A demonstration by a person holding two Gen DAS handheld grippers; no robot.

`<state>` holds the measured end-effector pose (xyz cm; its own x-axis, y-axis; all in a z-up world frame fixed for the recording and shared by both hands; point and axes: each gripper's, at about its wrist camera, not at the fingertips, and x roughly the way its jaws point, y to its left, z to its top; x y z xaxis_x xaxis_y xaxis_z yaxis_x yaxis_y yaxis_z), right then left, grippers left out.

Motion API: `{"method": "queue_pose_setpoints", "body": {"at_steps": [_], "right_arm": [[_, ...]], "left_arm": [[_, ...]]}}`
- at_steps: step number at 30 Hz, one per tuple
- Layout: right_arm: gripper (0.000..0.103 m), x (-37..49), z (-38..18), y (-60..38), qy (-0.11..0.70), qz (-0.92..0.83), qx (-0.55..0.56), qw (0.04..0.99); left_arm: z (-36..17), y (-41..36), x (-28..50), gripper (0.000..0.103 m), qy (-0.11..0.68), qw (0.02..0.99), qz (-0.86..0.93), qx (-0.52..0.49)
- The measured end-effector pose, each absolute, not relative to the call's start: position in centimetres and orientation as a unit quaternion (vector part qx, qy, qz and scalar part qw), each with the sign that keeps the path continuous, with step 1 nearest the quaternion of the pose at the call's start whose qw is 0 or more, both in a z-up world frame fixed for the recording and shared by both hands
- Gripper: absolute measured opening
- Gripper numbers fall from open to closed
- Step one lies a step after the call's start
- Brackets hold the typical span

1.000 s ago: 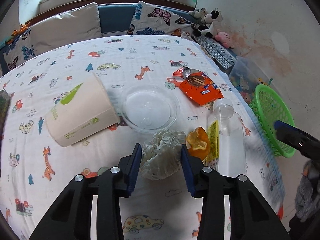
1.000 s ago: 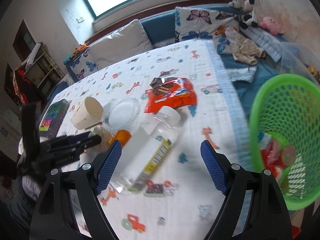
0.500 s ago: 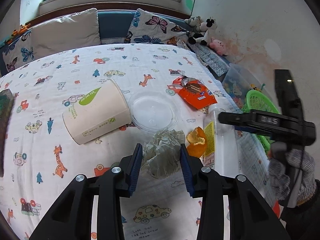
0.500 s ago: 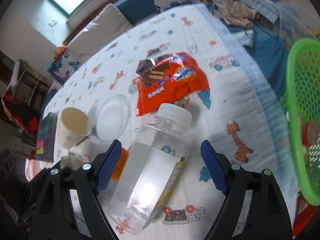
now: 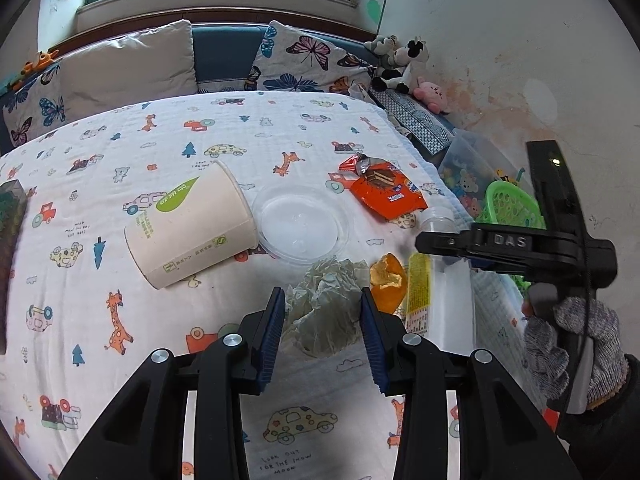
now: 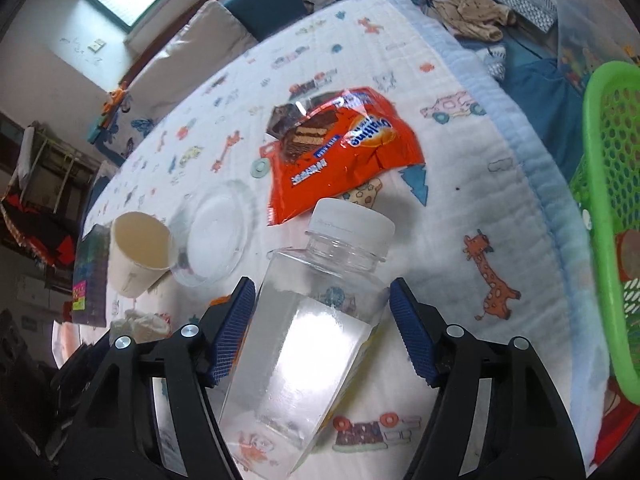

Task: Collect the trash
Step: 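Carry the bottle and tissue over the green basket and open both tools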

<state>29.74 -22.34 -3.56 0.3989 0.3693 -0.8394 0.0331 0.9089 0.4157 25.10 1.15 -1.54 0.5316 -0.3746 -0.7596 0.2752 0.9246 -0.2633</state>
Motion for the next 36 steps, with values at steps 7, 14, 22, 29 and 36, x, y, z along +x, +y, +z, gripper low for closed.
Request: {"method": "queue_pose_setpoints", "body": {"at_steps": [7, 14, 22, 29, 36], "right_arm": [[0.069, 26.2, -0.3, -23.5, 0.489, 0.131, 0.182, 0.843], [0.062, 22.6, 3.1, -25.0, 0.434, 0.133, 0.162, 0.876], [0.057, 21.6, 4.5, -27.6, 0.415, 0.116, 0.155, 0.889], [0.057, 21.0, 5.8, -30.4, 0.407, 0.107, 0.152, 0.894], [0.057, 19.6, 7.5, -35.5, 0.393, 0.042, 0.123, 0.91]], "left_arm": [[-0.1, 0.1, 24.4, 0.037, 0.433, 0.878, -0.196, -0.05], [1.6, -1.8, 23.5, 0.037, 0.419, 0.882, -0.211, -0.041], [3.0, -4.5, 23.0, 0.037, 0.409, 0.883, -0.228, -0.032], [3.5, -6.5, 23.1, 0.037, 0.414, 0.878, -0.238, -0.021], [4.5, -10.5, 23.3, 0.037, 0.411, 0.871, -0.267, -0.01]]}}
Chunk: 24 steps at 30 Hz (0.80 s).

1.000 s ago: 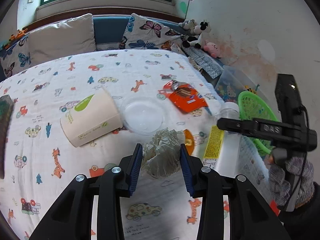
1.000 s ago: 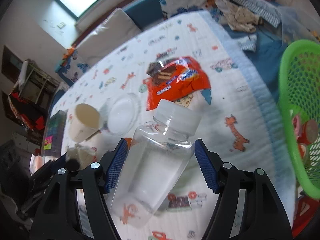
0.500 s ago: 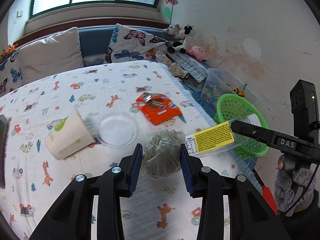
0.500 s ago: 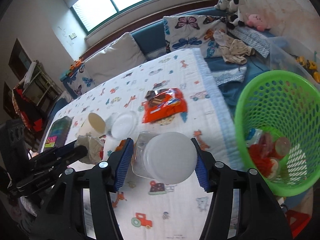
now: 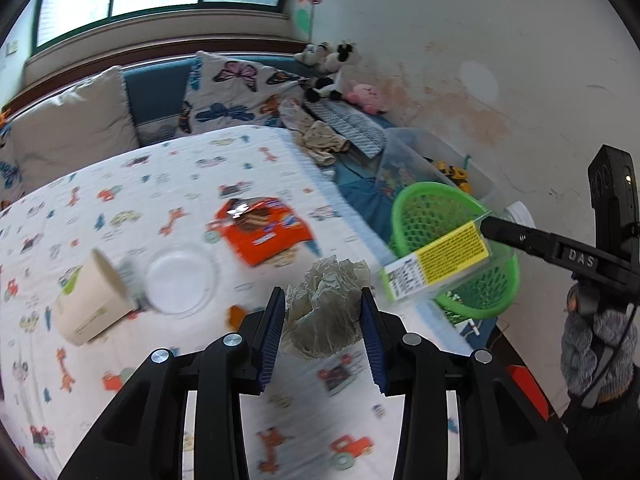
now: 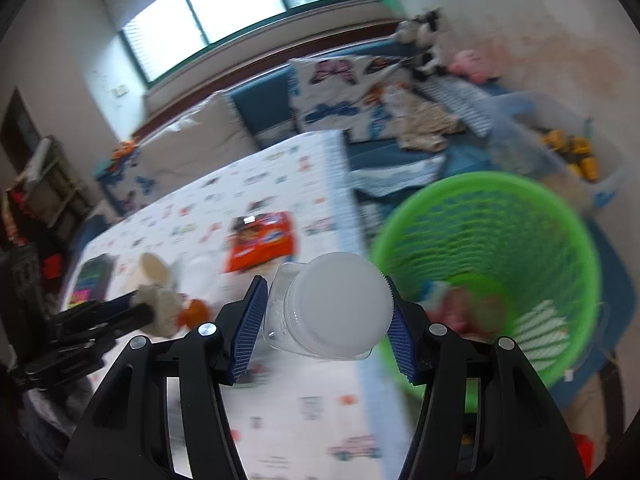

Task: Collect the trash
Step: 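Carry the bottle and tissue over the green basket and open both tools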

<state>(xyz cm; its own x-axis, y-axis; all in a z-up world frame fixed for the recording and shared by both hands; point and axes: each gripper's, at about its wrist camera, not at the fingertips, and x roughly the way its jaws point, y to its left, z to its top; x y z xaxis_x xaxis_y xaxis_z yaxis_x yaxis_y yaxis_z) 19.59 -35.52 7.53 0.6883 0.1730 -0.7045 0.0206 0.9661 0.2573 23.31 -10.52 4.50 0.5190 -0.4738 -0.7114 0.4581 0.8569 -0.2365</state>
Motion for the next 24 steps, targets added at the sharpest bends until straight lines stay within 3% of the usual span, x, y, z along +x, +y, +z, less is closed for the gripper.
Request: {"method": "queue_pose_setpoints", "body": {"at_steps": [9, 24], "right_arm": [[0.057, 18.4, 8.0, -42.7, 0.37, -0.03, 0.127, 0.92], [0.057, 21.2, 2.2, -46.2, 0.457, -0.114, 0.071, 0.879]], "left_arm": [[4.9, -16.3, 24.1, 0.037, 0.416, 0.859, -0.299, 0.001], [3.6, -25.0, 26.0, 0.037, 0.439, 0.836, -0.327, 0.035]]}}
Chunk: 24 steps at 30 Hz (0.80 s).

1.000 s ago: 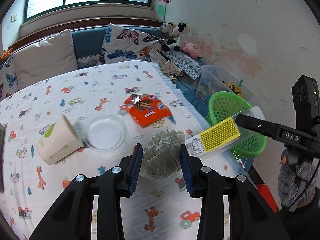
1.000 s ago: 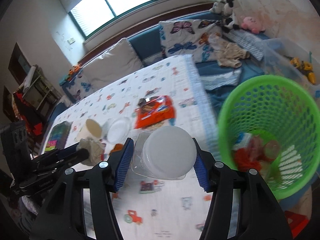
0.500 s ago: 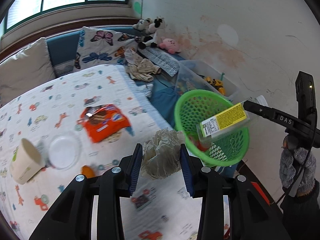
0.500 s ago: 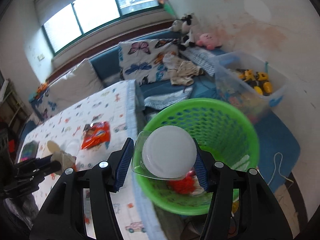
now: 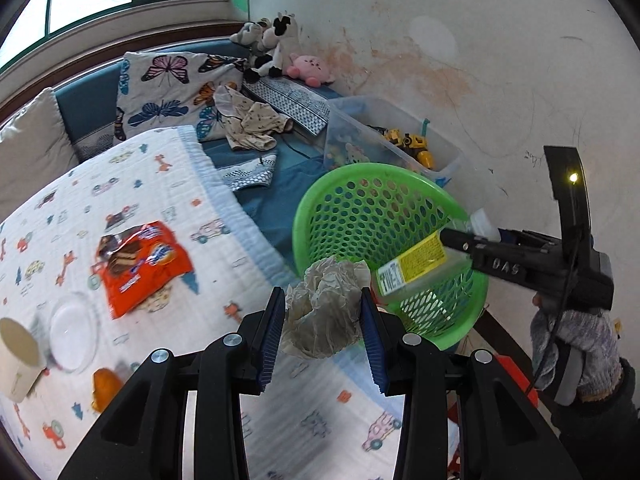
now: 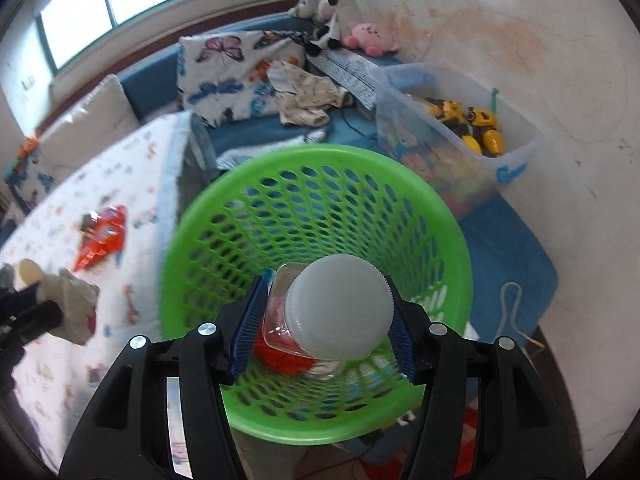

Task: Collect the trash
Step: 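Carry the bottle and tissue over the green basket and open both tools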

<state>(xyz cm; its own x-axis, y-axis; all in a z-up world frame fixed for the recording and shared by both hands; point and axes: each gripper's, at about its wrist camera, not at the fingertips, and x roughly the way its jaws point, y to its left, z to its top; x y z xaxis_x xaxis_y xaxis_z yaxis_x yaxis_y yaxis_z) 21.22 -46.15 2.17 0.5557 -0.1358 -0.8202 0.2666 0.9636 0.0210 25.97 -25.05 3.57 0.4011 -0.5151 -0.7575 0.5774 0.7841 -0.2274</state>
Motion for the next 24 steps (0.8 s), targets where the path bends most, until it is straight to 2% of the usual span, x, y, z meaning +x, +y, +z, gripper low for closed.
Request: {"method": "queue_pose_setpoints", "body": {"at_steps": [8, 10, 24], "right_arm": [[0.06, 21.5, 1.2, -47.7, 0.466, -0.128, 0.08, 0.872], [0.072, 21.2, 1.4, -48.2, 0.455, -0.134, 0.087, 0.876], [0.072, 18.2, 3.0, -49.2, 0.414, -0.122, 0.116, 0.895]], "left_arm": [[2.5, -28.9, 26.8, 0.037, 0.451, 0.822, -0.345, 0.044], [2.3, -29.7, 26.9, 0.037, 0.453, 0.819, -0.348, 0.047], [0.1, -32.8, 27.6, 0.04, 0.471, 0.807, -0.353, 0.049]]}}
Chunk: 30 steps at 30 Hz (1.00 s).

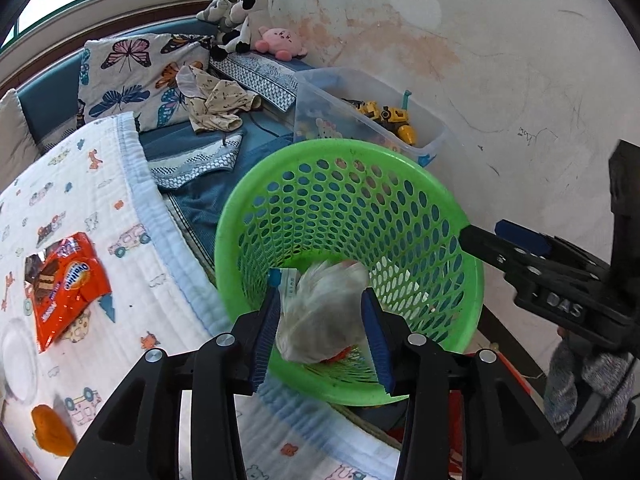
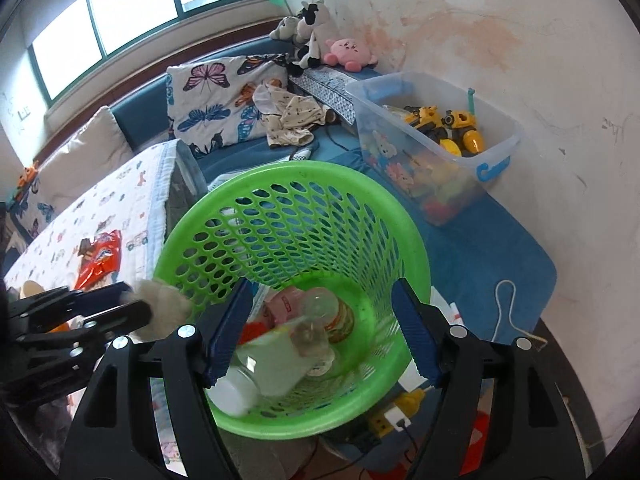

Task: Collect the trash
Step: 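Carry the bottle and tissue over the green basket and open both tools, then move both tools back toward the paper cup and orange peel on the bed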

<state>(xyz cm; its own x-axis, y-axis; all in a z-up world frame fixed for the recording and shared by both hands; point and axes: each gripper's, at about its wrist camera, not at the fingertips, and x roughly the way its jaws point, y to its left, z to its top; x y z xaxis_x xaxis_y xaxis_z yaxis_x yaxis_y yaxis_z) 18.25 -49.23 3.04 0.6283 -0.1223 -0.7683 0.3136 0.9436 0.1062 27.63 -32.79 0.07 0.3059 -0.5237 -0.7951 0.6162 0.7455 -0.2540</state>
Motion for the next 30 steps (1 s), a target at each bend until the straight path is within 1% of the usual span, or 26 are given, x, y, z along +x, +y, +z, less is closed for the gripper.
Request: {"method": "queue_pose_setpoints", "body": {"at_steps": [2, 3, 7, 16, 20, 23, 27, 30], "right_arm": [[0.072, 18.0, 3.0, -49.2, 0.413, -0.117, 0.121, 0.895], [0.072, 17.8, 3.0, -49.2, 0.412, -0.115, 0.124, 0.895], [0.072, 17.4, 2.8, -48.8, 0.413, -0.106, 0.131, 0.895], [0.072, 16.4, 3.3, -46.7, 0.403, -0.076, 0.134, 0.902], [0.073, 16.0, 3.5, -45.3, 0.399, -0.056, 0.135, 0.905], [0.073, 15.8, 3.4, -44.2, 0.399, -0.035, 0.141, 0.905], [0.074, 16.2, 3.2, -42.0, 0.401, -0.009, 0.141, 0.905], [0.074, 16.7, 3.1, -40.0, 0.405, 0.011, 0.139, 0.904]], "left_arm": [[-0.2, -32.9, 27.7, 0.043, 0.473, 0.805, -0.355, 0.047], [-0.2, -32.9, 27.7, 0.046, 0.473, 0.805, -0.356, 0.047], [-0.3, -32.7, 27.7, 0.05, 0.474, 0.804, -0.356, 0.044], [0.9, -29.5, 26.6, 0.05, 0.456, 0.823, -0.335, 0.046], [1.3, -26.8, 26.0, 0.05, 0.447, 0.839, -0.306, 0.053], [1.4, -23.9, 25.5, 0.055, 0.438, 0.853, -0.278, 0.057], [1.3, -19.9, 25.5, 0.055, 0.436, 0.865, -0.243, 0.055], [1.3, -16.6, 25.6, 0.058, 0.434, 0.873, -0.218, 0.048]]}}
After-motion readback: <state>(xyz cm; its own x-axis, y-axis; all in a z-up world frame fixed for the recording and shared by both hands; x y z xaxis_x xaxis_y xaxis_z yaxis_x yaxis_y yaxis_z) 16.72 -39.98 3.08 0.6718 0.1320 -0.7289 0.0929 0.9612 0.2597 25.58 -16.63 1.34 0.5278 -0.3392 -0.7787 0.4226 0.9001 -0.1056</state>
